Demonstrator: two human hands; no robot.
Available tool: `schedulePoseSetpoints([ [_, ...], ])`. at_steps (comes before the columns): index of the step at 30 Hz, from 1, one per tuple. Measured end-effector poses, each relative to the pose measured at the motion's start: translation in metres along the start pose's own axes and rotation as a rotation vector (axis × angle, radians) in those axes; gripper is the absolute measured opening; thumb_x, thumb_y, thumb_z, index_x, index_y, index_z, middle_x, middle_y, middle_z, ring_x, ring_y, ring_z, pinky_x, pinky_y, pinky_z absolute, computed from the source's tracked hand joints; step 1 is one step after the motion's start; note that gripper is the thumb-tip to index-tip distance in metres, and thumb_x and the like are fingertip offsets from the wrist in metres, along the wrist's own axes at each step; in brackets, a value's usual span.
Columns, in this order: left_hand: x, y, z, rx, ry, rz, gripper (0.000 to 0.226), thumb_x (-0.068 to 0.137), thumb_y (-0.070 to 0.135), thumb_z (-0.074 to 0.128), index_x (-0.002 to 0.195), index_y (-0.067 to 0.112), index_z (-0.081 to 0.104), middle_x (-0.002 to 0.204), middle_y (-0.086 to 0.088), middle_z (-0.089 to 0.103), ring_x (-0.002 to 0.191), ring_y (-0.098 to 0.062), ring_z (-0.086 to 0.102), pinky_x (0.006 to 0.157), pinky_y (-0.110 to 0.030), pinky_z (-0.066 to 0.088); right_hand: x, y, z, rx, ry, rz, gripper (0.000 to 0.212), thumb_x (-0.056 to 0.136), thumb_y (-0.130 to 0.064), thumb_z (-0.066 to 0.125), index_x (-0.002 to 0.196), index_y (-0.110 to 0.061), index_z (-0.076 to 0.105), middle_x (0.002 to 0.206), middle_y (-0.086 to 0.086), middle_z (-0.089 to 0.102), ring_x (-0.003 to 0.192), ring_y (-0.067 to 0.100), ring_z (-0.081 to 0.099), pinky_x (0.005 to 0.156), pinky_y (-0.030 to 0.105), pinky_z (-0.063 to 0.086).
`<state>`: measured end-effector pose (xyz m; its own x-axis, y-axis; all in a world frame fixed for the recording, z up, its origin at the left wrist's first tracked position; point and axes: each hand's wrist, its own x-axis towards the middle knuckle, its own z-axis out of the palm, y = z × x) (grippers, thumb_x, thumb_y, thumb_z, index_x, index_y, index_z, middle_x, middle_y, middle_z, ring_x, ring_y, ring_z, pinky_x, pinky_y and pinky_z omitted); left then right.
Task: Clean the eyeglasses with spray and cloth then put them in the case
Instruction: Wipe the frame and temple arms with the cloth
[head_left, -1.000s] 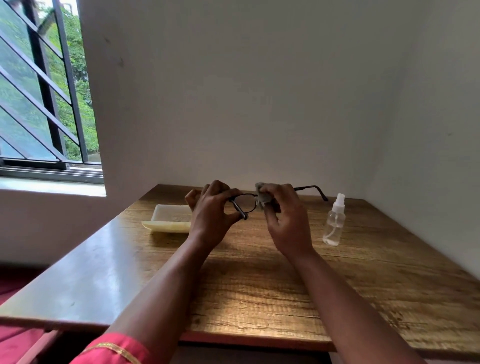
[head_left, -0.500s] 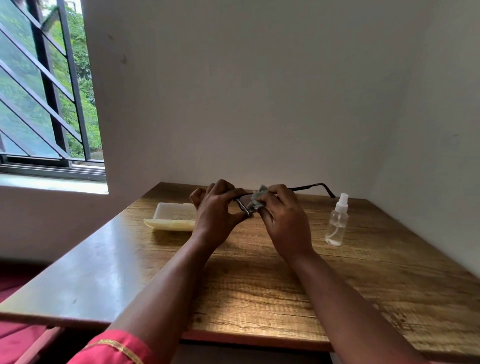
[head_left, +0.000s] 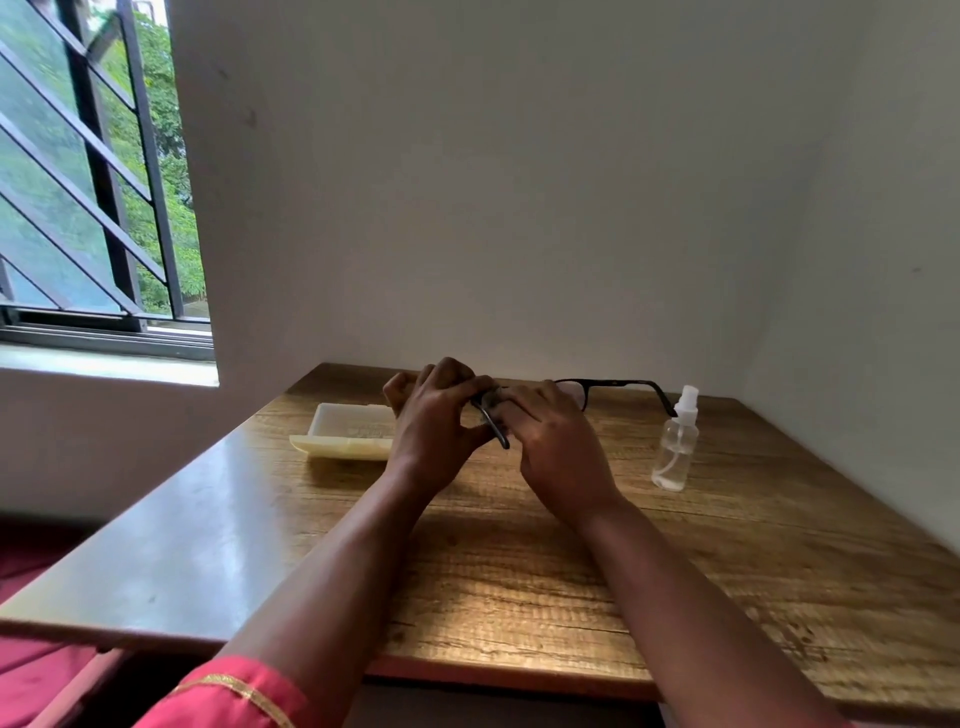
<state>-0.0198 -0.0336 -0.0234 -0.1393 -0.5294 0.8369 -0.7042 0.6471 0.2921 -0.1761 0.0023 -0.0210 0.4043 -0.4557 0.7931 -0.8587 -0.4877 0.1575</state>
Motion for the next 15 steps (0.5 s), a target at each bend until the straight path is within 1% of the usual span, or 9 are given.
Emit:
schedulePoseSetpoints([
  [3, 0.0008, 0.0013, -0.0023, -0.003, 0.008, -0.018, 0.046, 0.064, 0.029, 0.087, 0.108, 0.019, 0.073, 0.099, -0.002, 0.058, 0.098, -0.021, 0.053, 0.084, -0.030, 0.033, -0.0015, 0.0030, -0.0010, -0.066, 0.003, 0.017, 0.034, 0.084, -0.003, 0.043, 0.102, -0.010, 0.070, 0.108, 0.005, 0.067, 0.099, 0.025, 0.055, 0.080, 0.041, 0.050],
  [4, 0.0011, 0.0023, -0.0026, 0.001, 0.012, -0.020, 0.046, 0.064, 0.030, 0.088, 0.107, 0.020, 0.074, 0.098, -0.001, 0.058, 0.098, -0.021, 0.054, 0.084, -0.028, 0.030, -0.0017, 0.0033, -0.0015, -0.085, 0.008, 0.028, 0.036, 0.085, -0.004, 0.040, 0.103, -0.009, 0.070, 0.108, 0.006, 0.067, 0.099, 0.026, 0.055, 0.080, 0.040, 0.051],
  [7, 0.0011, 0.0047, -0.0026, 0.046, 0.019, -0.003, 0.047, 0.061, 0.035, 0.088, 0.105, 0.025, 0.074, 0.096, 0.002, 0.059, 0.097, -0.019, 0.056, 0.083, -0.020, 0.017, -0.0013, 0.0028, -0.0033, -0.115, 0.012, 0.094, 0.033, 0.085, -0.001, 0.045, 0.109, -0.006, 0.067, 0.108, 0.010, 0.063, 0.097, 0.027, 0.055, 0.081, 0.040, 0.051],
  [8, 0.0008, 0.0049, -0.0027, 0.045, 0.011, 0.001, 0.047, 0.061, 0.035, 0.087, 0.105, 0.026, 0.074, 0.096, 0.003, 0.059, 0.097, -0.018, 0.055, 0.084, -0.021, 0.017, -0.0012, 0.0033, -0.0035, -0.103, 0.014, 0.105, 0.032, 0.084, 0.001, 0.049, 0.109, -0.005, 0.067, 0.107, 0.010, 0.062, 0.096, 0.027, 0.055, 0.082, 0.040, 0.050],
  [9, 0.0006, 0.0043, -0.0023, 0.035, 0.003, 0.002, 0.047, 0.062, 0.035, 0.087, 0.106, 0.026, 0.074, 0.096, 0.004, 0.058, 0.098, -0.018, 0.055, 0.085, -0.024, 0.020, -0.0014, 0.0036, -0.0037, -0.079, 0.017, 0.097, 0.030, 0.083, 0.002, 0.052, 0.109, -0.004, 0.067, 0.107, 0.011, 0.062, 0.097, 0.026, 0.055, 0.083, 0.039, 0.050],
  [11, 0.0005, 0.0025, -0.0022, 0.011, -0.001, 0.005, 0.045, 0.063, 0.033, 0.087, 0.105, 0.024, 0.073, 0.096, 0.002, 0.058, 0.097, -0.021, 0.055, 0.084, -0.030, 0.026, -0.0031, 0.0026, -0.0031, 0.006, -0.005, 0.032, 0.029, 0.085, 0.001, 0.055, 0.110, -0.005, 0.067, 0.111, 0.010, 0.063, 0.104, 0.024, 0.055, 0.087, 0.034, 0.051],
  [13, 0.0006, 0.0012, -0.0023, 0.014, 0.001, 0.006, 0.043, 0.064, 0.029, 0.088, 0.104, 0.021, 0.074, 0.096, 0.000, 0.059, 0.095, -0.023, 0.056, 0.082, -0.027, 0.024, -0.0043, -0.0006, -0.0022, 0.092, -0.056, -0.016, 0.032, 0.090, -0.003, 0.052, 0.118, -0.006, 0.066, 0.120, 0.008, 0.062, 0.113, 0.021, 0.054, 0.090, 0.029, 0.049],
  [14, 0.0008, 0.0003, -0.0023, 0.017, 0.000, 0.005, 0.043, 0.063, 0.027, 0.088, 0.103, 0.019, 0.074, 0.096, -0.002, 0.059, 0.095, -0.024, 0.056, 0.083, -0.027, 0.025, -0.0043, -0.0018, -0.0022, 0.118, -0.075, -0.020, 0.035, 0.091, -0.006, 0.046, 0.121, -0.007, 0.065, 0.124, 0.007, 0.061, 0.116, 0.021, 0.053, 0.091, 0.028, 0.048],
  [15, 0.0010, -0.0008, -0.0025, 0.011, -0.001, 0.003, 0.044, 0.063, 0.026, 0.088, 0.104, 0.018, 0.074, 0.096, -0.003, 0.059, 0.095, -0.025, 0.056, 0.084, -0.031, 0.030, -0.0041, -0.0026, -0.0027, 0.133, -0.087, -0.016, 0.040, 0.092, -0.009, 0.041, 0.125, -0.008, 0.064, 0.126, 0.007, 0.060, 0.117, 0.021, 0.053, 0.091, 0.028, 0.048],
])
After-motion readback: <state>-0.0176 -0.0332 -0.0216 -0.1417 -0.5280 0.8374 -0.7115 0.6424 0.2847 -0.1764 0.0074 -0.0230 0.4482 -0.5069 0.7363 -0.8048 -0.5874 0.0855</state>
